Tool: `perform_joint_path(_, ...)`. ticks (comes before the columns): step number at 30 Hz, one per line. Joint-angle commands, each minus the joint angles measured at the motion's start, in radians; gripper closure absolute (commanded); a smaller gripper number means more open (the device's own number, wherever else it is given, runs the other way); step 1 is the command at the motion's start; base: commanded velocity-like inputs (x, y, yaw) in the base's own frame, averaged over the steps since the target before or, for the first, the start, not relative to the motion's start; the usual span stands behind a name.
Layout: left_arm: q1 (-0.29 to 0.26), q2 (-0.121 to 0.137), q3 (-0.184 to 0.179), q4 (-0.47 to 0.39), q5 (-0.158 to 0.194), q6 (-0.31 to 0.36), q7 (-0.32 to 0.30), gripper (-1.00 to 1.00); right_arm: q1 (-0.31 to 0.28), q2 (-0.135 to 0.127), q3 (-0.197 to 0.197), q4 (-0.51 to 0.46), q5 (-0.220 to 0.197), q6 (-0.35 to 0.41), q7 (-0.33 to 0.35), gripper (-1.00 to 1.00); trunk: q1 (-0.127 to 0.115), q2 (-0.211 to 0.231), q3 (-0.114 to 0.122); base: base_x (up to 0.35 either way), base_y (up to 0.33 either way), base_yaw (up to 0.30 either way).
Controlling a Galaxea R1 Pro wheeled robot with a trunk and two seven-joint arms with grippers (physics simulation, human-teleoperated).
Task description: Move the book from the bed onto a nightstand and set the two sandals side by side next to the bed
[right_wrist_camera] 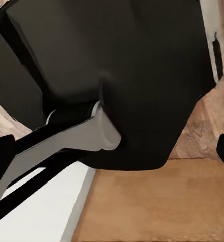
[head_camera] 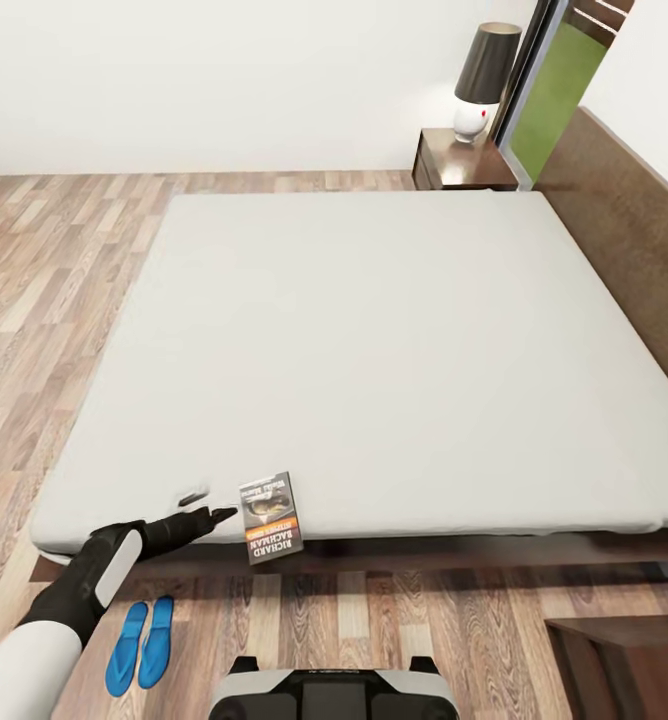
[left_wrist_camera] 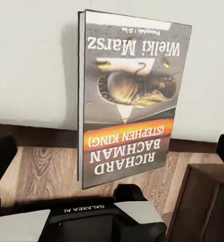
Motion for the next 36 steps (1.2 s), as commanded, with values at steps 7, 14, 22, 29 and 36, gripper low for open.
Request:
perform_joint_path(7, 0.000, 0.039, 0.002, 0.112, 0.005, 0.001, -0.022, -1.00, 0.000, 0.002, -0.007, -0.005, -0.003, -0.002, -0.297, -1.00, -0.027, 0.048, 0.021, 0.000, 0.000, 0.000)
perform_joint_path(14, 0.000, 0.090, 0.002, 0.247, 0.002, -0.036, -0.127, -1.00, 0.000, 0.018, -0.005, -0.005, 0.003, -0.070, -0.596, -1.00, -0.053, 0.097, 0.043, 0.000, 0.000, 0.000)
perform_joint_path(22, 0.000, 0.103, 0.002, 0.376, 0.000, -0.137, -0.155, -1.00, 0.000, 0.027, -0.006, -0.006, 0.004, -0.126, -0.677, -1.00, -0.076, 0.139, 0.062, 0.000, 0.000, 0.000)
perform_joint_path(29, 0.000, 0.089, -0.004, 0.584, -0.003, -0.388, -0.155, -1.00, 0.000, 0.027, -0.006, -0.007, -0.001, -0.195, -0.673, -1.00, -0.076, 0.139, 0.062, 0.000, 0.000, 0.000)
perform_joint_path(36, 0.005, 0.047, -0.006, 0.715, -0.021, -0.599, -0.103, -1.00, 0.000, 0.029, -0.007, -0.010, 0.000, -0.207, -0.673, -1.00, -0.076, 0.139, 0.062, 0.000, 0.000, 0.000)
